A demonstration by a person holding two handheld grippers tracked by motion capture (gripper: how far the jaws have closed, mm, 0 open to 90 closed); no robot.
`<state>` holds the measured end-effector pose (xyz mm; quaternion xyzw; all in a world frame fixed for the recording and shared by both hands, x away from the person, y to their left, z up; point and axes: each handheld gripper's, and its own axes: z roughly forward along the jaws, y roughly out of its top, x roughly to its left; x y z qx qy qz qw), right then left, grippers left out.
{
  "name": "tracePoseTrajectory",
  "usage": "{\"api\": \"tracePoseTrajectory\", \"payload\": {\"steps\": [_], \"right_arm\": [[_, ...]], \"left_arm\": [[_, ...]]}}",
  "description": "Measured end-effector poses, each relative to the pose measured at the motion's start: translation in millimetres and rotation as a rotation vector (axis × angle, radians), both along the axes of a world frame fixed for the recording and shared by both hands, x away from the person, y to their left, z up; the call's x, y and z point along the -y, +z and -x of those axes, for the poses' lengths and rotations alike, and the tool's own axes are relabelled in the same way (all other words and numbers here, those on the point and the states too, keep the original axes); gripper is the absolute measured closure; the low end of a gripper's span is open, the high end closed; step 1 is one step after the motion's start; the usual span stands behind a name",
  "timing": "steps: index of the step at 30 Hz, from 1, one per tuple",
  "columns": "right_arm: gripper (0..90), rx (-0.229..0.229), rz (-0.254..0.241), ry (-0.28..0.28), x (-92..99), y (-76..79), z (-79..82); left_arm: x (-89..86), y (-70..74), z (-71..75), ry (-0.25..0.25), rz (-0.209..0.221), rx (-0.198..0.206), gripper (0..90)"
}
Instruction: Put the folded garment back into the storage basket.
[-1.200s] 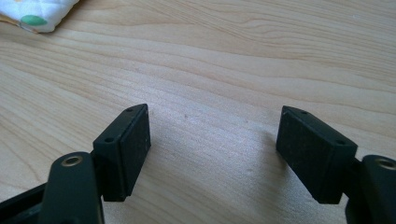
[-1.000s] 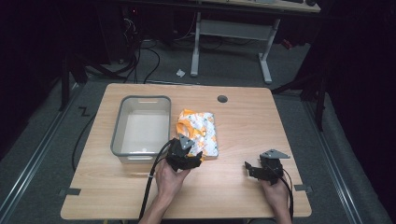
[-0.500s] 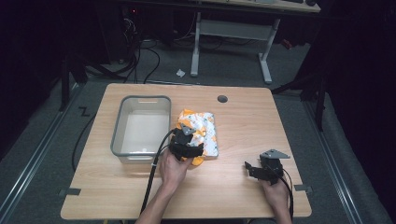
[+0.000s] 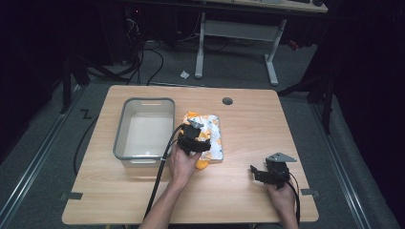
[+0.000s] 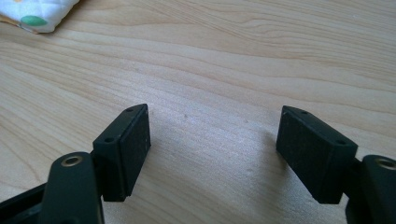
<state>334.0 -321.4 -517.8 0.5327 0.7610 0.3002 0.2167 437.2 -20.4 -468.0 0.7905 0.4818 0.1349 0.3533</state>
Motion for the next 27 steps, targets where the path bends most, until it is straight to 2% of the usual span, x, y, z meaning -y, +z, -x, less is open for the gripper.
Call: {"api": "tracePoseTrajectory", "payload": {"steps": [8, 10, 11, 12, 13, 19, 24, 27], "right_arm": [[26.2, 0.000, 0.001, 0.001, 0.1, 0.0, 0.0], [26.2, 0.000, 0.000, 0.000, 0.0, 0.0, 0.0], [26.2, 0.000, 0.000, 0.000, 0.0, 0.0, 0.0], [26.1, 0.000, 0.000, 0.000, 0.0, 0.0, 0.0], [26.1, 0.000, 0.000, 0.000, 0.0, 0.0, 0.0], [26.2, 0.000, 0.002, 0.001, 0.1, 0.0, 0.1], [26.1, 0.000, 0.001, 0.001, 0.0, 0.0, 0.1], [26.2, 0.000, 0.001, 0.001, 0.0, 0.0, 0.1]], "left_arm": [[3.4, -13.1, -10.1, 0.049, -0.018, -0.027, 29.8], [6.6, -17.1, -11.2, 0.058, -0.049, -0.034, 29.9], [6.6, -17.1, -11.2, 0.058, -0.049, -0.034, 29.9], [7.9, -22.2, -13.5, 0.058, -0.056, -0.057, 29.9], [7.9, -22.2, -13.5, 0.058, -0.056, -0.057, 29.6], [9.7, -39.9, -22.2, 0.078, -0.080, -0.117, 29.1], [11.7, -43.4, -22.9, 0.077, -0.085, -0.100, 29.6], [11.5, -42.8, -22.3, 0.062, -0.089, -0.095, 33.0]]}}
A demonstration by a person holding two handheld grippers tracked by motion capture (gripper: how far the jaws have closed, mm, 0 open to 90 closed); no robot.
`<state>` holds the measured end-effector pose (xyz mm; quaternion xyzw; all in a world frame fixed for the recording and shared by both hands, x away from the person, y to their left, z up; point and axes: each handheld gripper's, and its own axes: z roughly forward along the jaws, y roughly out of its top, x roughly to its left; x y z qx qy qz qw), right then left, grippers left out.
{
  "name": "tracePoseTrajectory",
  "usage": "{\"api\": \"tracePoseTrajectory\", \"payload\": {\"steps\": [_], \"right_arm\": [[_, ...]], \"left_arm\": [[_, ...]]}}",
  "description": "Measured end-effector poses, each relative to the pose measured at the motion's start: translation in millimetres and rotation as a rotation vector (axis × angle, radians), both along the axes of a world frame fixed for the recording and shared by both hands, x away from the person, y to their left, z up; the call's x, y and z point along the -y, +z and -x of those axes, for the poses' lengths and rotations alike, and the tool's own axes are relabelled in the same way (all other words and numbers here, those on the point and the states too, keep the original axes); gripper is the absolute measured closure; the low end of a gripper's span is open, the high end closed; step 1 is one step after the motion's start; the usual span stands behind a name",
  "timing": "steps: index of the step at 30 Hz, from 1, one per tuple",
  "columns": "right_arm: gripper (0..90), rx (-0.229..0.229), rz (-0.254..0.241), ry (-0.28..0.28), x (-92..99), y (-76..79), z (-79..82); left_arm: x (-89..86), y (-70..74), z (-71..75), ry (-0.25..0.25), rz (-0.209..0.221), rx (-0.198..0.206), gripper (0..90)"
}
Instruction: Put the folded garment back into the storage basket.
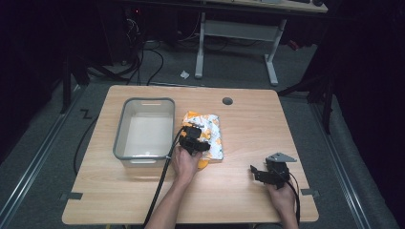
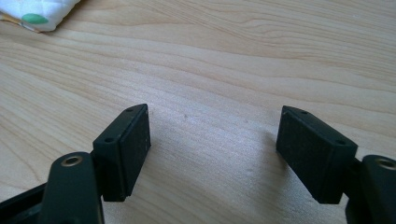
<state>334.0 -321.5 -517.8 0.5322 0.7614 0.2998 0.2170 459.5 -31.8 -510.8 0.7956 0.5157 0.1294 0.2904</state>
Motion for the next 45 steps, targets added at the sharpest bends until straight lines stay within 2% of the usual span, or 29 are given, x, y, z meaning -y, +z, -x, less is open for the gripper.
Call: {"api": "tracePoseTrajectory", "payload": {"steps": [2, 3, 5, 8, 12, 21, 38, 45], "right_arm": [[26.2, 0.001, 0.001, 0.001, 0.0, 0.0, 0.0], [26.2, 0.000, 0.000, 0.000, 0.0, 0.0, 0.0], [26.2, 0.000, 0.000, 0.000, 0.0, 0.0, 0.0], [26.2, 0.001, 0.001, 0.001, 0.1, -0.1, 0.0], [26.2, 0.000, 0.000, 0.000, 0.0, 0.0, 0.0], [26.2, 0.001, 0.001, 0.000, -0.1, 0.0, 0.0], [26.3, 0.001, 0.001, 0.001, 0.0, 0.0, 0.0], [26.2, 0.001, 0.001, 0.001, 0.0, 0.0, 0.0]], "left_arm": [[0.4, 0.7, 1.2, -0.017, -0.002, 0.006, 39.5], [0.5, 1.5, 2.2, -0.037, -0.001, 0.005, 47.1], [0.7, 2.0, 2.9, -0.045, 0.002, 0.005, 57.3], [0.6, 2.3, 3.5, -0.058, 0.005, 0.005, 66.2], [-0.4, 2.9, 3.6, -0.083, 0.048, -0.018, 73.6], [2.0, 4.4, 7.6, -0.120, 0.090, 0.000, 77.9], [1.6, 34.4, 27.9, -0.204, 0.200, 0.066, 78.7], [-1.1, 41.3, 33.7, -0.227, 0.213, 0.080, 78.7]]}}
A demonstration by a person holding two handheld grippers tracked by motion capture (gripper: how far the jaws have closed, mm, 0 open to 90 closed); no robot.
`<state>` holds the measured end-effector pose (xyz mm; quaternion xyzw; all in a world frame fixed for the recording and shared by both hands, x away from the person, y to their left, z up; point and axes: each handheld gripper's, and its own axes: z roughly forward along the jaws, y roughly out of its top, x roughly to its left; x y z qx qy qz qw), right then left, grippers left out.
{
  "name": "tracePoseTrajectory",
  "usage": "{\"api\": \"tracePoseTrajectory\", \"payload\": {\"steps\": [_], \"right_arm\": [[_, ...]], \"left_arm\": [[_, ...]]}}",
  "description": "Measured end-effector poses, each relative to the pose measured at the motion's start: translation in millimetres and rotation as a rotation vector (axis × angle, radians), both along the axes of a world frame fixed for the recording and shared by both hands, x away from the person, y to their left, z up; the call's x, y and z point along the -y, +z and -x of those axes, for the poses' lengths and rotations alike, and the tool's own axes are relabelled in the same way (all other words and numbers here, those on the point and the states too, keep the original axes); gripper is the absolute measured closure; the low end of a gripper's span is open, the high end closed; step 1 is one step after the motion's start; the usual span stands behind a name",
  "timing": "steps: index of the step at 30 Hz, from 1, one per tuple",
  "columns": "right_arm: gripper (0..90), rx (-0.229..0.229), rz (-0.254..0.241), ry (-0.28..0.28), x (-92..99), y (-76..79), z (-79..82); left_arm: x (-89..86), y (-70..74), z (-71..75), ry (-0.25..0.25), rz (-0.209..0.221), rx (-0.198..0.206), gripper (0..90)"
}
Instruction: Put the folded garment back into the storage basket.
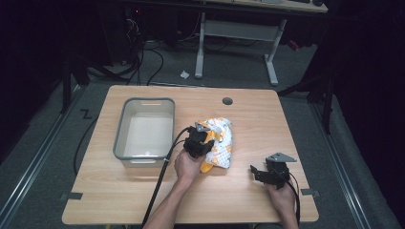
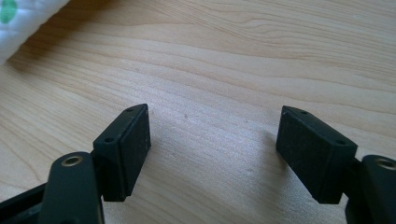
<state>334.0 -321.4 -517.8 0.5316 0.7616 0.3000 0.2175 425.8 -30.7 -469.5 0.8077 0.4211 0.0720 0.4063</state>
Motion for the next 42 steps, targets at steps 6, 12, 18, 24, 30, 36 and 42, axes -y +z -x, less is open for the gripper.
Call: {"api": "tracePoseTrajectory", "payload": {"steps": [6, 12, 18, 24, 30, 36, 42], "right_arm": [[26.3, -0.001, -0.002, -0.001, -0.1, 0.1, 0.0], [26.3, 0.000, -0.001, 0.000, 0.0, 0.0, 0.0], [26.2, -0.001, -0.002, -0.001, 0.0, 0.1, 0.0], [26.2, -0.001, -0.002, -0.002, -0.1, 0.1, 0.0], [26.2, -0.001, -0.002, -0.001, 0.0, 0.0, 0.0], [26.2, -0.001, -0.001, -0.001, 0.0, 0.1, 0.0], [26.2, -0.001, -0.001, -0.001, 0.0, 0.1, 0.0]], "left_arm": [[-4.7, 10.1, 6.2, -0.010, 0.027, 0.019, 78.7], [-8.4, 18.7, 11.2, -0.024, 0.051, 0.029, 78.6], [-13.2, 28.1, 17.8, -0.039, 0.065, 0.051, 78.6], [-18.2, 33.9, 21.2, -0.048, 0.077, 0.064, 78.6], [-22.9, 38.6, 24.1, -0.058, 0.089, 0.067, 78.6], [-29.0, 43.8, 25.7, -0.061, 0.102, 0.070, 78.6], [-35.8, 49.2, 27.1, -0.057, 0.113, 0.051, 78.6]]}}
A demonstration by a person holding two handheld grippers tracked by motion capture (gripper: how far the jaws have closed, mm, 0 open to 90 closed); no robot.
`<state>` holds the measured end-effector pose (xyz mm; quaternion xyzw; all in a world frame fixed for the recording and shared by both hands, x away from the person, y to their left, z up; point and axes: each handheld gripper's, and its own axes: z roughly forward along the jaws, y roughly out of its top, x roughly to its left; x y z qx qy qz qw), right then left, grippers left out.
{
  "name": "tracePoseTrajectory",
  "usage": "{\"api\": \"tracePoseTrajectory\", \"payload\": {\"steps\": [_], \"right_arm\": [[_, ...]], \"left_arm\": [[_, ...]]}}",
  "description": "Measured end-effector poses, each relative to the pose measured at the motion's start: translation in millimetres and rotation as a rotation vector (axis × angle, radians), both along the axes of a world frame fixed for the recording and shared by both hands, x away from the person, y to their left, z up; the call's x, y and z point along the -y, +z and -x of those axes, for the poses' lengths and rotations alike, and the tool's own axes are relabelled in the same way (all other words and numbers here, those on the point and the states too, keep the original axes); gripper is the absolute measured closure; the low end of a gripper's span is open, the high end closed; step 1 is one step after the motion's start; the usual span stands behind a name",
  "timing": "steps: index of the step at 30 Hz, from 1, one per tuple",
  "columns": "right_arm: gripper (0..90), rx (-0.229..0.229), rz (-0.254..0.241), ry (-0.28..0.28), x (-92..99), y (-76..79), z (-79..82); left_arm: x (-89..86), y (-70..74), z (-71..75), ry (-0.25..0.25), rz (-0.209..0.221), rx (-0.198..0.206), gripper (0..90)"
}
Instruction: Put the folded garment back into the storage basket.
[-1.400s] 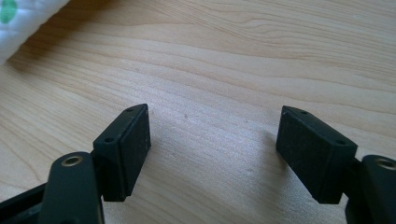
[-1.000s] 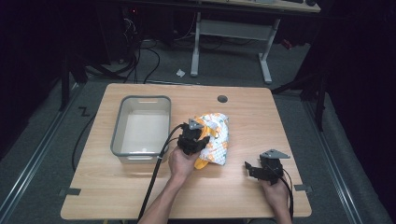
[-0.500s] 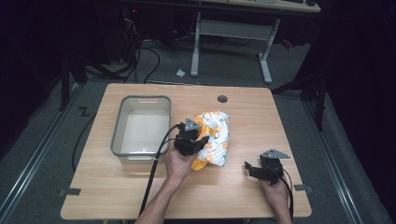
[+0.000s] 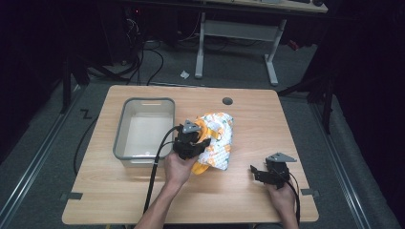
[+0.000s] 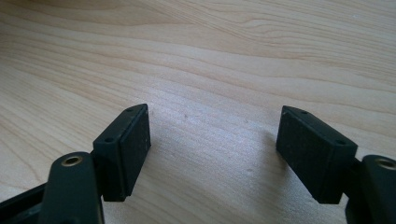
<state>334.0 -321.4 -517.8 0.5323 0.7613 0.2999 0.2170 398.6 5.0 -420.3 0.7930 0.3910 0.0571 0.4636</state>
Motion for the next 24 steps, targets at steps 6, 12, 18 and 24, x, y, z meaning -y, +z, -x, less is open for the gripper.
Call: {"api": "tracePoseTrajectory", "payload": {"steps": [6, 12, 18, 24], "right_arm": [[26.2, -0.001, -0.002, -0.009, 0.1, 0.0, -0.1], [26.2, -0.001, -0.002, -0.012, 0.1, 0.0, -0.3], [26.2, -0.001, -0.001, -0.012, 0.1, 0.0, -0.3], [26.2, -0.001, 0.000, -0.011, 0.2, 0.0, -0.2]], "left_arm": [[-11.0, 10.3, 0.6, 0.005, -0.009, -0.006, 78.6], [-20.4, 14.4, -0.9, 0.007, -0.015, 0.003, 78.6], [-24.9, 14.4, -1.1, 0.008, -0.006, 0.003, 78.6], [-33.3, 16.7, -2.7, 0.018, 0.009, -0.001, 78.6]]}}
